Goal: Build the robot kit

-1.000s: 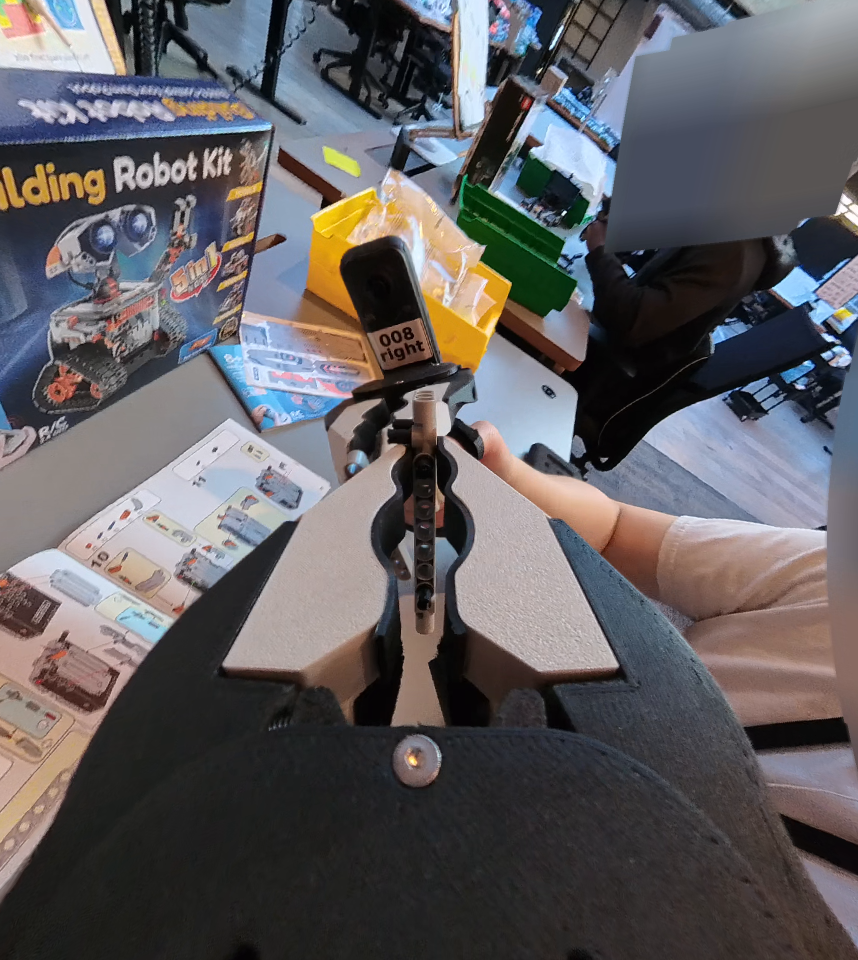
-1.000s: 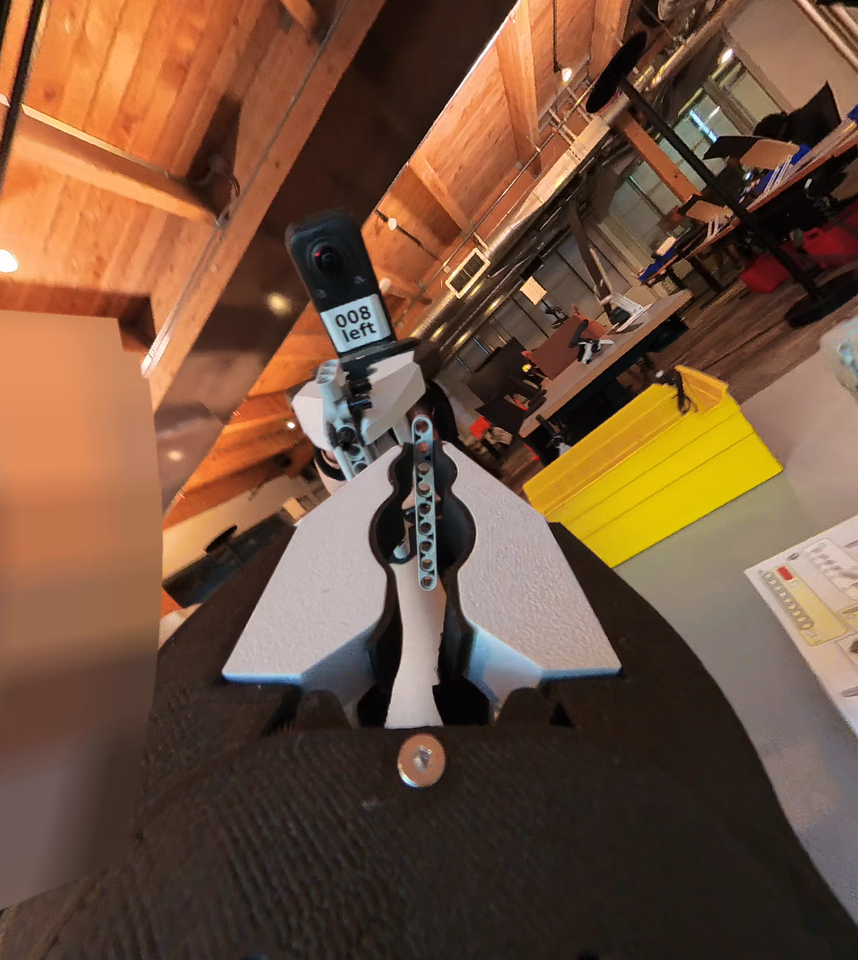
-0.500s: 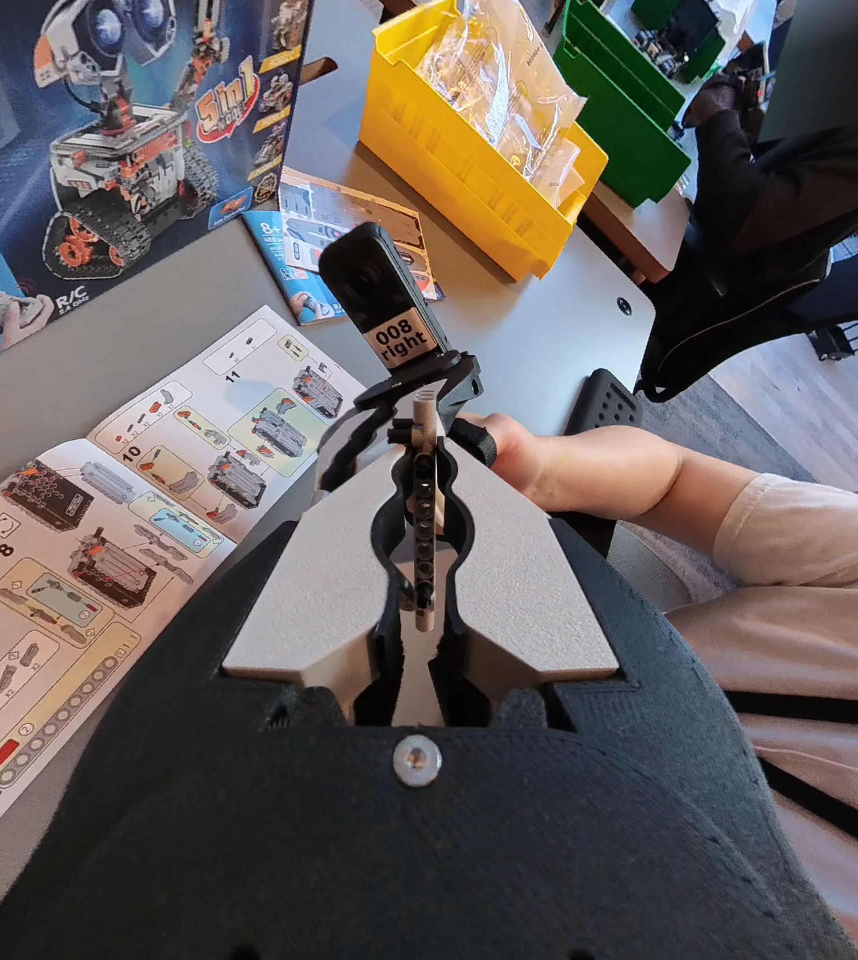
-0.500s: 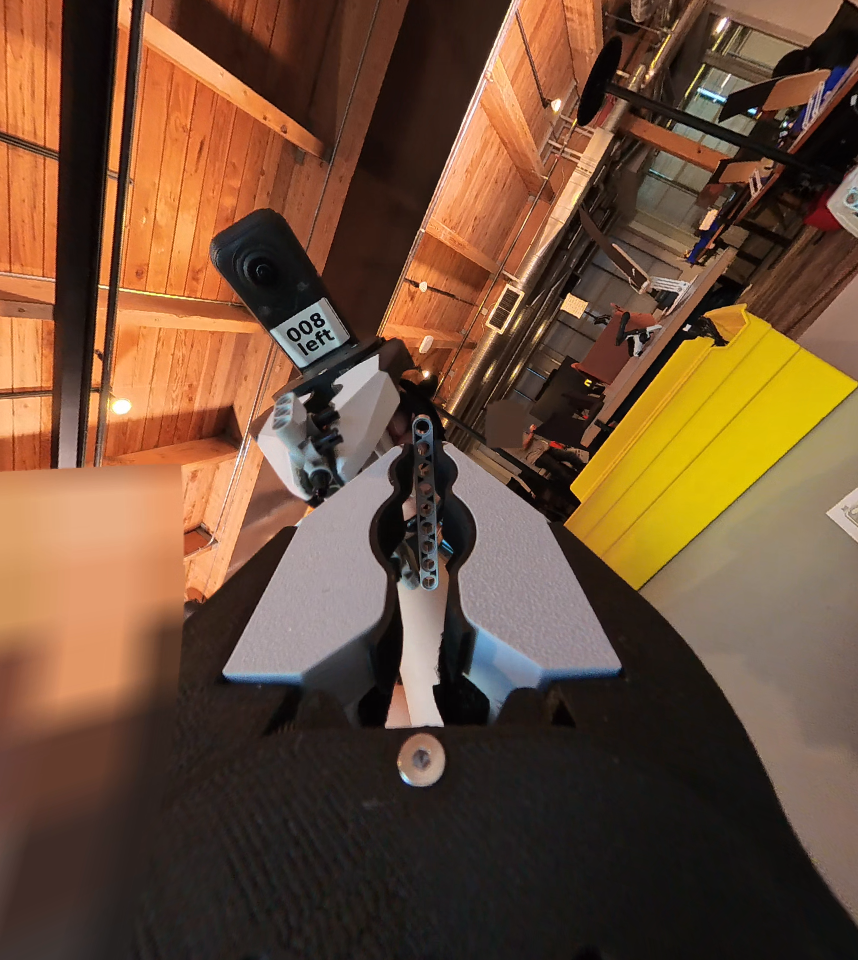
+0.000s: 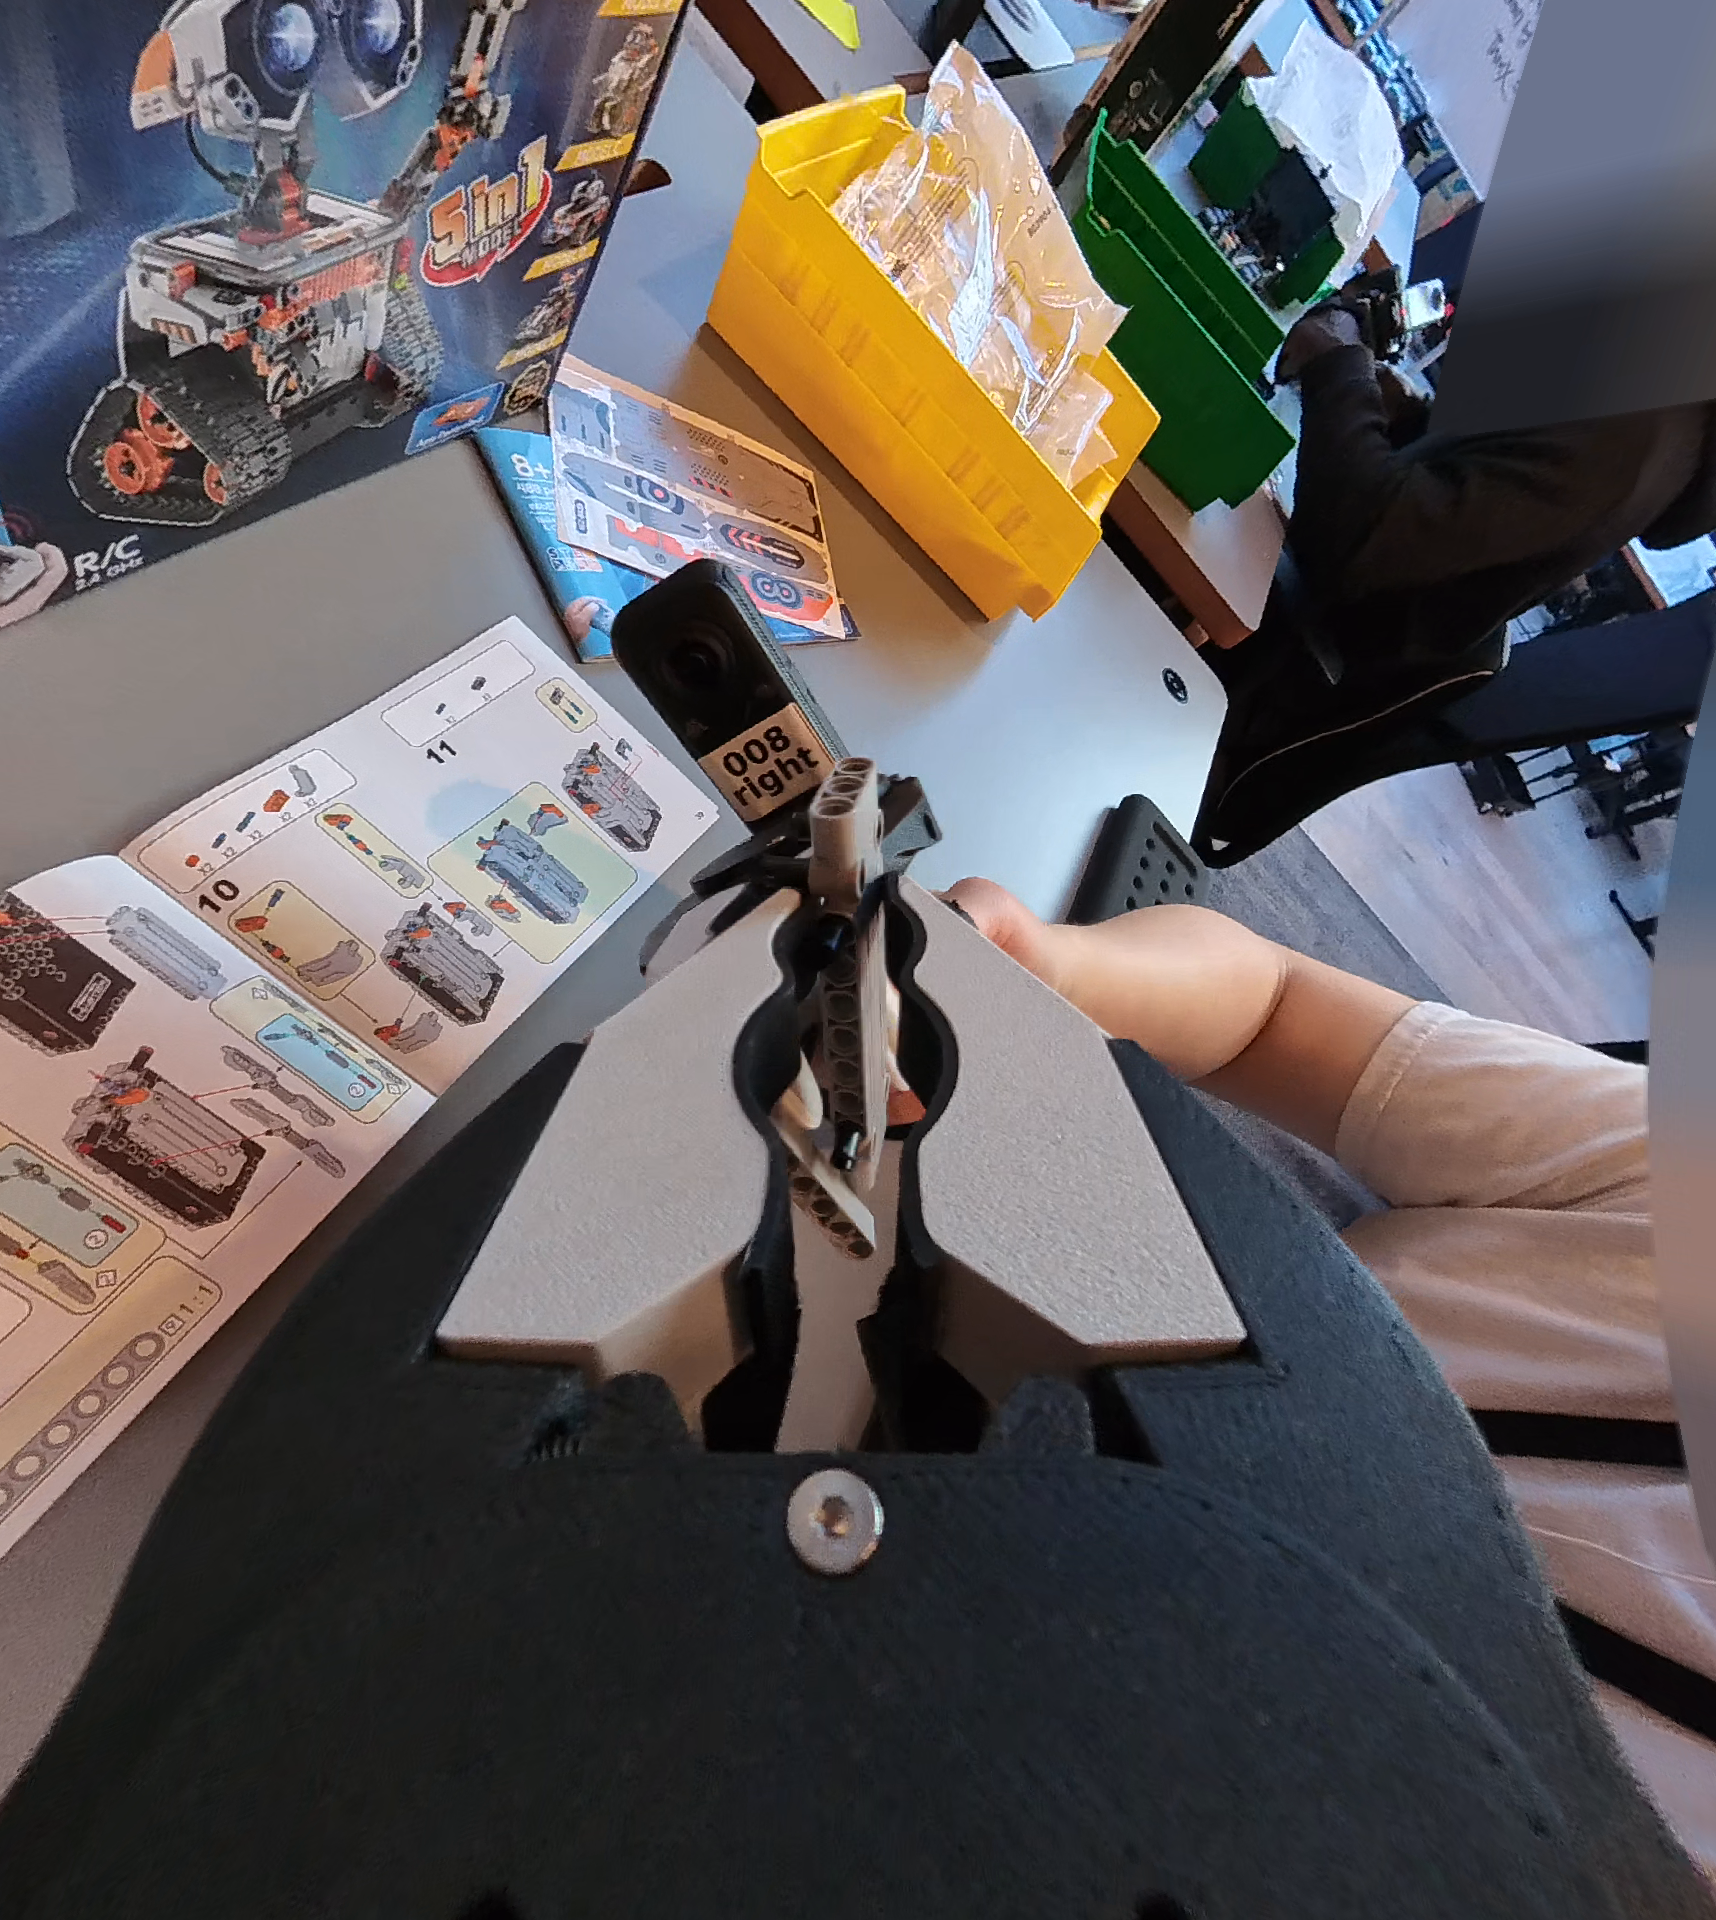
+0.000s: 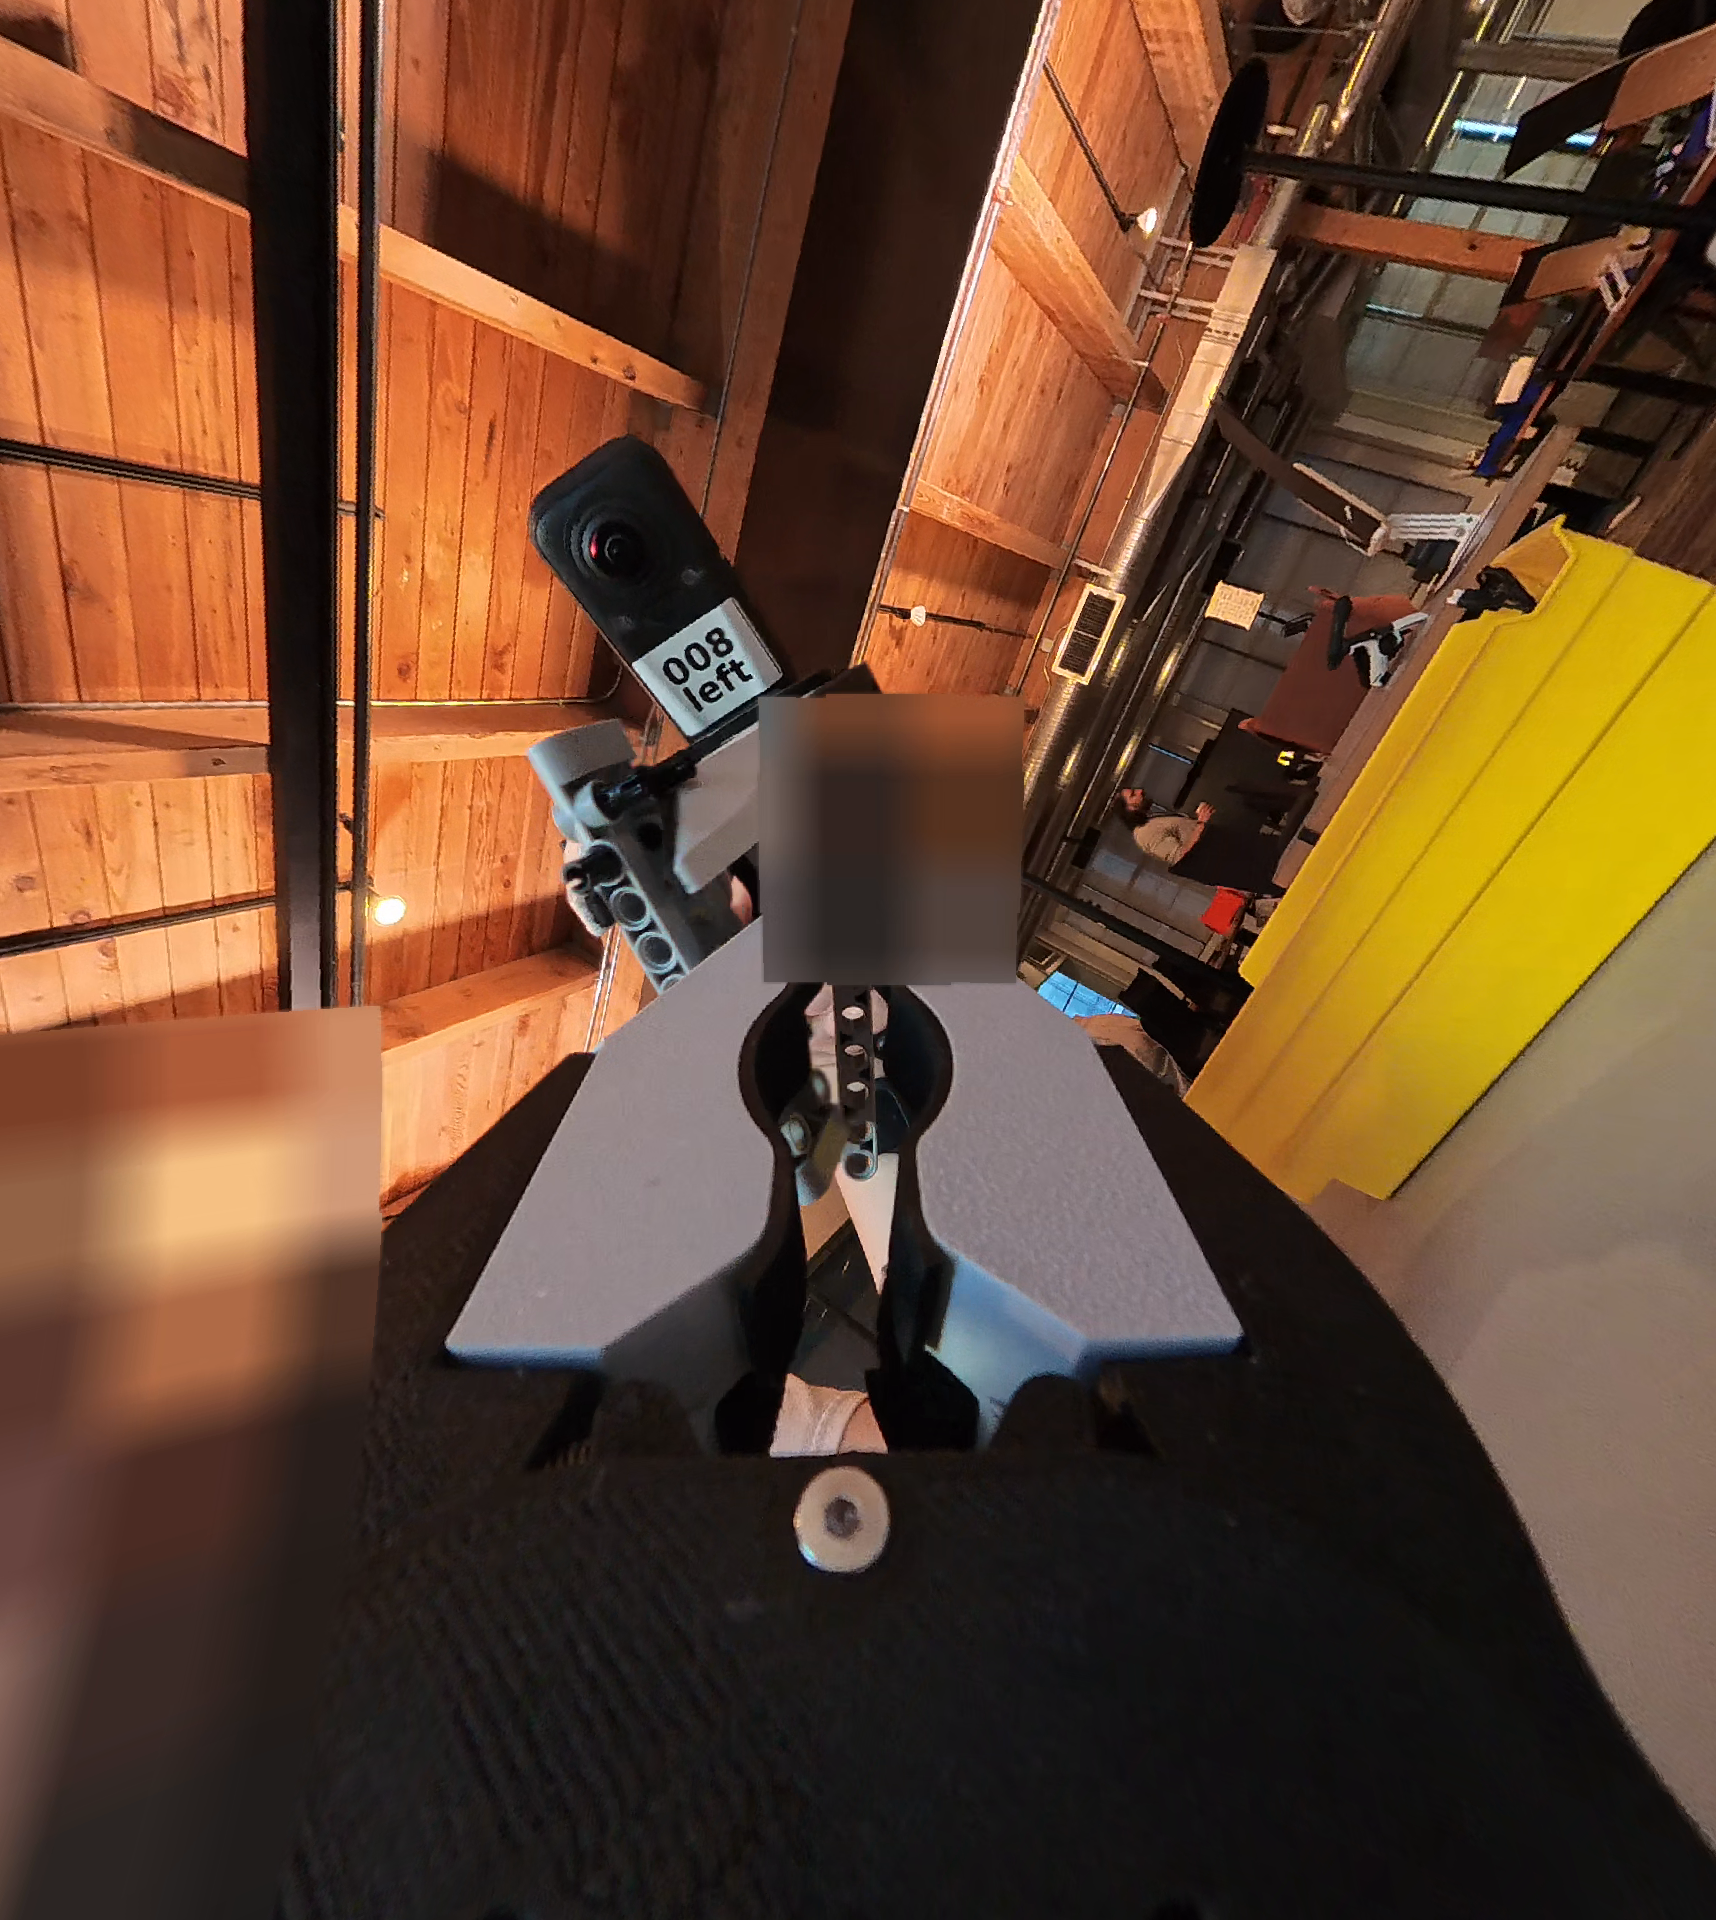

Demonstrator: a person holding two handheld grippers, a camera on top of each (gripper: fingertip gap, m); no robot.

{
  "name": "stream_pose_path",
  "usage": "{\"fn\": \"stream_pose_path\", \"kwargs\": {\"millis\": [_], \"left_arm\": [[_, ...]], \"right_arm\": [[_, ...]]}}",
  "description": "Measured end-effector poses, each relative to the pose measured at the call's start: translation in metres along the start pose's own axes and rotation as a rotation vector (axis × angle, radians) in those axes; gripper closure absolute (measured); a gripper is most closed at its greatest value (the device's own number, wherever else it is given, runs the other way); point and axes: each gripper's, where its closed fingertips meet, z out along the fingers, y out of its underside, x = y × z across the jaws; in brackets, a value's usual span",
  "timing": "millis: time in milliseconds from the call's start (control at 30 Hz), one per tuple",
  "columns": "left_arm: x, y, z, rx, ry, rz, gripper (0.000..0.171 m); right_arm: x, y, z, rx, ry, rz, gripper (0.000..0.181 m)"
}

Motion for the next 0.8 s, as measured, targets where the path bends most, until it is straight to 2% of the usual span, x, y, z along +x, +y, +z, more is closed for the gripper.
{"fn": "stream_pose_path", "kwargs": {"millis": [33, 267, 333, 400, 467, 533, 633, 800], "left_arm": [[0.002, -0.001, 0.000, 0.004, 0.007, 0.006, 0.167], [0.014, -0.006, -0.002, 0.030, 0.066, 0.043, 0.167], [0.023, -0.011, -0.007, 0.057, 0.092, 0.077, 0.167], [0.032, -0.018, -0.014, 0.097, 0.098, 0.119, 0.167], [0.045, -0.024, -0.023, 0.146, 0.129, 0.163, 0.167], [0.057, -0.031, -0.033, 0.205, 0.154, 0.200, 0.167], [0.075, -0.041, -0.045, 0.292, 0.198, 0.229, 0.167], [0.098, -0.038, -0.047, 0.298, 0.210, 0.324, 0.167]], "right_arm": [[0.000, 0.000, 0.000, -0.001, -0.003, 0.000, 0.176], [-0.008, -0.001, 0.000, -0.024, -0.027, -0.028, 0.176], [-0.006, -0.006, -0.003, -0.039, 0.023, -0.105, 0.176], [-0.012, -0.021, -0.011, -0.031, 0.086, -0.273, 0.175], [-0.033, -0.036, -0.018, -0.059, 0.151, -0.520, 0.176], [-0.065, -0.037, -0.019, -0.122, 0.170, -0.743, 0.175], [-0.116, -0.011, -0.004, -0.200, 0.031, -0.771, 0.175], [-0.141, 0.011, 0.008, -0.230, -0.024, -0.784, 0.175]]}}
